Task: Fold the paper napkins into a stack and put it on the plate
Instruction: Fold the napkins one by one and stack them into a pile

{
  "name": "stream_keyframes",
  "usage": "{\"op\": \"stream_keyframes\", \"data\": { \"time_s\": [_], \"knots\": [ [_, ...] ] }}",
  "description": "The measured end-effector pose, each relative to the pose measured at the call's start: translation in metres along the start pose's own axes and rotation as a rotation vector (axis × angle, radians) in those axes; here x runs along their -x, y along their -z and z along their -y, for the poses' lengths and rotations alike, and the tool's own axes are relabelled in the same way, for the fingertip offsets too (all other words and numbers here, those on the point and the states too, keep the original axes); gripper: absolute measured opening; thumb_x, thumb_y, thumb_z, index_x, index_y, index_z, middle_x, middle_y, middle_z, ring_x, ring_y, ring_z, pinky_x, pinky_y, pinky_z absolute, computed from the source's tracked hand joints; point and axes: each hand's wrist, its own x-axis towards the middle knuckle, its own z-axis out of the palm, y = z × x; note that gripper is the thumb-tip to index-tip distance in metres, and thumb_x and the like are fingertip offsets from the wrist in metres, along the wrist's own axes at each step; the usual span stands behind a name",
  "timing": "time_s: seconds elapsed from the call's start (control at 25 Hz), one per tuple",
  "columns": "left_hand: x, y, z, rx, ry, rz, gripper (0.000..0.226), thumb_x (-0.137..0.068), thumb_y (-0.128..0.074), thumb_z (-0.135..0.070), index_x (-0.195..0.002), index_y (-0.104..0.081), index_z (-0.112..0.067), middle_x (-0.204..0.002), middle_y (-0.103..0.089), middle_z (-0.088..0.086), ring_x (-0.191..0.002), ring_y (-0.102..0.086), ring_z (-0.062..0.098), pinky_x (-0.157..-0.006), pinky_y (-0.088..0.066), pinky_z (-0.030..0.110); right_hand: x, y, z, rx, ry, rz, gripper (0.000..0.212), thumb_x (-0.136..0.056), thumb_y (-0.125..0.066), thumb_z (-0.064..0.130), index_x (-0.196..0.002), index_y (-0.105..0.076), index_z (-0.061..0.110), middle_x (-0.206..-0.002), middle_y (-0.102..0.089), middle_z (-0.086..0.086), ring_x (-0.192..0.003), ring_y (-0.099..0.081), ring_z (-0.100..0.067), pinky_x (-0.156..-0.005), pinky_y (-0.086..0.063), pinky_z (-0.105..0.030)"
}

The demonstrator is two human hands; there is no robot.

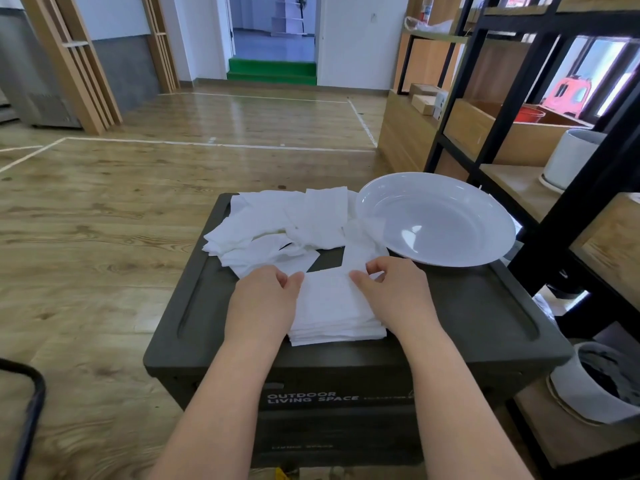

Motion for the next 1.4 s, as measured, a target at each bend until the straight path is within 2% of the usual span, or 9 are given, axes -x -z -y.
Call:
{"op": "stream_keyframes", "data": {
  "time_s": [0.2, 0.32, 0.48, 0.6, 0.76, 1.0, 1.12, 1.24, 1.4],
  "knots": [
    [0.000, -0.002, 0.000, -0.069, 0.042, 0.070, 0.034, -0.085, -0.062, -0.043, -0.066, -0.050, -0.019, -0.062, -0.049, -0.008, -0.053, -0.043, 0.005, -0.046, -0.030, 0.022, 0.008, -0.008, -0.001, 0.111, -0.056, -0.058, 0.014, -0.084, -0.064, 0.033, -0.080, -0.055, 0.023, -0.074, -0.052, 0.010, -0.070, -0.051, -0.010, -0.053, -0.034, -0.020],
    [0.003, 0.001, -0.004, -0.143, 0.053, -0.008, 0.031, -0.082, -0.065, -0.044, -0.072, -0.048, -0.020, -0.069, -0.051, -0.008, -0.060, -0.045, 0.008, -0.046, -0.026, 0.024, 0.009, -0.009, -0.002, 0.107, -0.059, -0.075, 0.015, -0.082, -0.067, 0.033, -0.088, -0.055, 0.024, -0.086, -0.056, 0.007, -0.072, -0.050, -0.007, -0.054, -0.033, -0.018],
    [0.008, 0.000, -0.019, -0.012, -0.201, -0.112, 0.021, -0.081, -0.069, -0.035, -0.083, -0.050, -0.028, -0.078, -0.051, -0.014, -0.068, -0.048, 0.005, -0.051, -0.028, 0.016, -0.015, 0.003, 0.006, 0.048, 0.023, -0.390, 0.036, -0.082, -0.068, 0.037, -0.113, -0.056, 0.025, -0.103, -0.053, 0.004, -0.094, -0.052, -0.012, -0.069, -0.038, -0.017],
    [0.012, -0.005, -0.026, 0.084, -0.342, 0.117, 0.014, -0.081, -0.068, -0.038, -0.087, -0.057, -0.035, -0.082, -0.053, -0.019, -0.077, -0.050, -0.002, -0.060, -0.032, 0.010, -0.040, 0.005, 0.010, 0.226, -0.005, -0.432, 0.046, -0.083, -0.064, 0.044, -0.122, -0.057, 0.021, -0.121, -0.050, -0.003, -0.111, -0.042, -0.020, -0.086, -0.039, -0.029],
    [0.009, -0.013, -0.018, 0.001, -0.413, 0.316, 0.015, -0.082, -0.064, -0.043, -0.094, -0.057, -0.039, -0.090, -0.050, -0.019, -0.084, -0.047, -0.005, -0.066, -0.033, 0.008, -0.051, -0.006, 0.005, 0.264, -0.014, -0.336, 0.025, -0.087, -0.060, 0.035, -0.104, -0.066, 0.018, -0.116, -0.054, -0.002, -0.107, -0.042, -0.021, -0.085, -0.035, -0.032],
    [0.012, -0.004, -0.024, 0.121, -0.333, 0.294, 0.018, -0.082, -0.065, -0.045, -0.097, -0.056, -0.042, -0.091, -0.055, -0.022, -0.082, -0.050, -0.007, -0.065, -0.035, 0.007, -0.027, 0.034, 0.028, -0.450, 0.060, -0.368, 0.008, -0.088, -0.062, 0.025, -0.082, -0.066, 0.023, -0.077, -0.068, 0.012, -0.072, -0.061, -0.003, -0.065, -0.043, -0.014],
    [0.012, 0.012, -0.041, 0.518, -0.108, 0.205, 0.027, -0.082, -0.055, -0.056, -0.103, -0.057, -0.040, -0.096, -0.064, -0.019, -0.089, -0.059, 0.001, -0.072, -0.046, 0.016, 0.002, 0.046, 0.044, -0.777, 0.072, -0.187, 0.008, -0.088, -0.063, 0.029, -0.089, -0.070, 0.028, -0.084, -0.073, 0.011, -0.079, -0.068, -0.002, -0.064, -0.052, -0.014],
    [0.014, 0.024, -0.050, 1.005, 0.145, 0.415, 0.051, -0.072, -0.052, -0.069, -0.103, -0.064, -0.031, -0.100, -0.073, -0.009, -0.094, -0.068, 0.011, -0.080, -0.052, 0.028, 0.022, 0.046, 0.051, -0.944, 0.087, -0.014, 0.014, -0.088, -0.060, 0.031, -0.090, -0.072, 0.038, -0.094, -0.074, 0.010, -0.090, -0.069, -0.009, -0.074, -0.055, -0.022],
    [0.017, 0.030, -0.048, 1.157, 0.092, 0.506, 0.053, -0.068, -0.064, -0.057, -0.108, -0.073, -0.023, -0.111, -0.072, 0.000, -0.105, -0.066, 0.018, -0.093, -0.050, 0.039, 0.025, 0.048, 0.049, -1.123, 0.100, 0.151, 0.023, -0.092, -0.055, 0.021, -0.093, -0.075, 0.032, -0.100, -0.074, 0.002, -0.096, -0.069, -0.015, -0.075, -0.055, -0.024]
  ]
}}
